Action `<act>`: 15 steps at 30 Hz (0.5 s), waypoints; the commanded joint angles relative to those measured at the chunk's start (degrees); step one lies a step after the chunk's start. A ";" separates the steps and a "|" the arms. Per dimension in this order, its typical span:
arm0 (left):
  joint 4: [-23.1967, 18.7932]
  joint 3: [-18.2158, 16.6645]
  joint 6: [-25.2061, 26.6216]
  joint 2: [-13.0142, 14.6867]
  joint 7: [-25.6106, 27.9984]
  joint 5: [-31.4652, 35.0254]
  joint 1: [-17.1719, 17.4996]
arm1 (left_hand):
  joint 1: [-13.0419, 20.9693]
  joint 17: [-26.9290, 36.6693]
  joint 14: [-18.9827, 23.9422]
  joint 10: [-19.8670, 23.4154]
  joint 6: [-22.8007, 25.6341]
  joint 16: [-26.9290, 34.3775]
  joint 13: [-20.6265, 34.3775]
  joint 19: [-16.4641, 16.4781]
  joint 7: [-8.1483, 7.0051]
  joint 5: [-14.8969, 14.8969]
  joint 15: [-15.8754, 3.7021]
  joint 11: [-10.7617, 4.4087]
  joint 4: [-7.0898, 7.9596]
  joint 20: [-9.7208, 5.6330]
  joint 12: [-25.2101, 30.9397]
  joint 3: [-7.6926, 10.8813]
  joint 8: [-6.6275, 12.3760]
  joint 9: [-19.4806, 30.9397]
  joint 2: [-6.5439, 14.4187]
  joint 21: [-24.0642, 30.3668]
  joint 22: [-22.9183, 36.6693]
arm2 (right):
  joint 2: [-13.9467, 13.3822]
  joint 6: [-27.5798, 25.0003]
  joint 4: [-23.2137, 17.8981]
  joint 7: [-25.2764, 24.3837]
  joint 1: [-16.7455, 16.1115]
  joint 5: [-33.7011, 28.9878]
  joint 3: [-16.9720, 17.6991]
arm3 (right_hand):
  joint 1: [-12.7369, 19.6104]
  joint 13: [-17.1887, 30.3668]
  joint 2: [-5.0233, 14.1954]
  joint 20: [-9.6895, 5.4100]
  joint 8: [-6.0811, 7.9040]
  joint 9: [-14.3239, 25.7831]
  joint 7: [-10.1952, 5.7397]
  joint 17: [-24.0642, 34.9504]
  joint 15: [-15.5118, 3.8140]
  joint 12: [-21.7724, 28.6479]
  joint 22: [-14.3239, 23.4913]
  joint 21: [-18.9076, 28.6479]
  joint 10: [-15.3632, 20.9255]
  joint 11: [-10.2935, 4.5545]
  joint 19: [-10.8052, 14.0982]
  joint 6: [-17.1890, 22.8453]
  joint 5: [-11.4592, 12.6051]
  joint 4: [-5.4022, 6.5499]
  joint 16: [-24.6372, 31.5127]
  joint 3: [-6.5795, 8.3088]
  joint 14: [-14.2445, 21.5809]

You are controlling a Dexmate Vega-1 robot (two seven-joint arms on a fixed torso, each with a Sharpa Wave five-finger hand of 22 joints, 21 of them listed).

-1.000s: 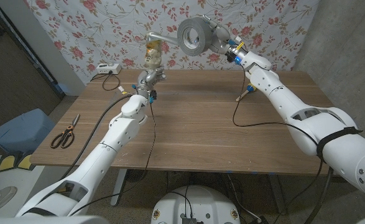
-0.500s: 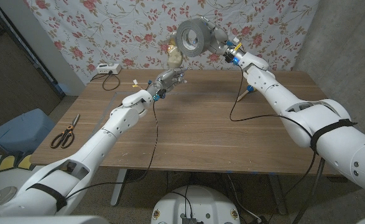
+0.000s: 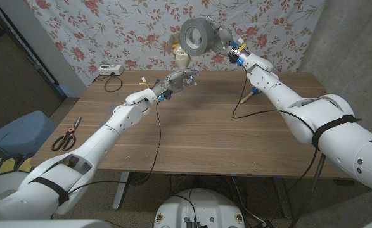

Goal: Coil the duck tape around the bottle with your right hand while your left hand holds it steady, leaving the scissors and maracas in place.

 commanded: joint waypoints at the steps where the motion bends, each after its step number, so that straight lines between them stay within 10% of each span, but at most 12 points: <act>1: -2.55 1.88 -3.83 2.64 1.86 6.25 -0.09 | -3.91 -0.68 -3.06 0.77 2.01 -1.02 1.78 -3.74 2.71 -1.82 0.84 -1.46 3.90 1.52 1.48 4.01 -1.58 0.41 3.55 1.32 0.53 | -0.74 -0.60 -3.30 -1.23 -1.31 -0.50 0.46 | 6.73 0.18 7.07 0.04 1.68 0.23 -2.06 0.11 -8.57 0.39 0.08 0.64 0.52 -0.71 0.01 1.78 0.12 -1.94 0.26 8.17 -1.04; 4: -5.10 2.21 -4.86 4.37 5.10 9.75 0.68 | -3.44 -4.87 -5.58 1.82 0.64 -3.65 -9.75 -8.35 2.22 -5.25 0.95 -1.05 2.26 2.21 -6.18 4.21 -6.49 -3.83 3.70 3.07 0.47 | -1.38 -0.98 -5.34 -2.00 -2.17 -0.34 0.54 | 6.68 0.41 7.07 -0.01 1.69 0.22 -2.14 0.11 -8.60 0.56 0.02 0.77 0.35 -0.95 -0.10 1.72 0.12 -1.95 0.30 8.18 -1.05; 6: -6.78 2.94 -5.53 6.05 6.50 13.02 0.75 | -5.44 -8.68 -11.14 -1.49 -5.00 -6.58 -17.37 -12.77 2.30 -9.42 1.80 -0.01 -0.29 3.73 -12.73 0.51 -13.51 -7.92 -0.21 3.91 0.06 | -1.71 -1.02 -6.13 -2.15 -2.48 -0.32 0.50 | 6.62 0.18 7.08 -0.02 1.73 0.21 -2.13 0.11 -8.61 0.55 -0.04 0.97 0.41 -0.85 -0.11 1.70 0.11 -1.97 0.34 8.21 -1.06; 7: -7.81 3.20 -5.73 6.83 7.48 14.59 0.94 | -8.32 -12.64 -19.22 -9.13 -13.14 -11.10 -22.59 -18.26 3.46 -9.53 2.82 2.19 -0.87 6.20 -19.38 -1.92 -20.26 -10.70 -1.81 2.52 -0.55 | -1.91 -1.12 -6.76 -2.48 -2.78 -0.29 0.50 | 6.61 0.15 7.08 -0.05 1.75 0.21 -2.10 0.11 -8.62 0.58 -0.06 1.02 0.48 -0.98 -0.09 1.72 0.11 -1.98 0.35 8.22 -1.06; 10: -11.45 3.60 -4.93 8.87 12.24 19.10 1.99 | -13.35 -22.02 -42.92 -31.66 -28.17 -23.47 -29.70 -27.85 5.87 -8.48 9.57 8.44 -2.88 12.76 -33.80 -6.27 -31.73 -15.09 -8.84 -3.39 -1.12 | -2.31 -1.46 -7.98 -3.02 -3.37 -0.02 0.54 | 6.56 0.17 7.07 -0.04 1.85 0.27 -2.09 0.11 -8.57 0.68 -0.12 1.20 0.41 -0.85 -0.16 1.69 0.10 -2.00 0.38 8.25 -1.14; 15: -15.28 1.93 -2.80 9.30 18.84 19.49 5.05 | -17.20 -31.42 -62.21 -46.92 -43.50 -24.38 -34.49 -35.99 7.98 -4.10 16.80 15.26 -4.06 14.93 -45.63 -16.11 -35.17 -20.31 -17.48 -13.20 -1.21 | -2.86 -1.97 -9.57 -3.48 -4.21 0.54 0.59 | 6.45 0.02 7.08 -0.05 1.93 0.24 -2.14 0.11 -8.58 0.85 -0.23 1.61 0.41 -1.01 -0.26 1.60 0.09 -2.06 0.47 8.32 -1.22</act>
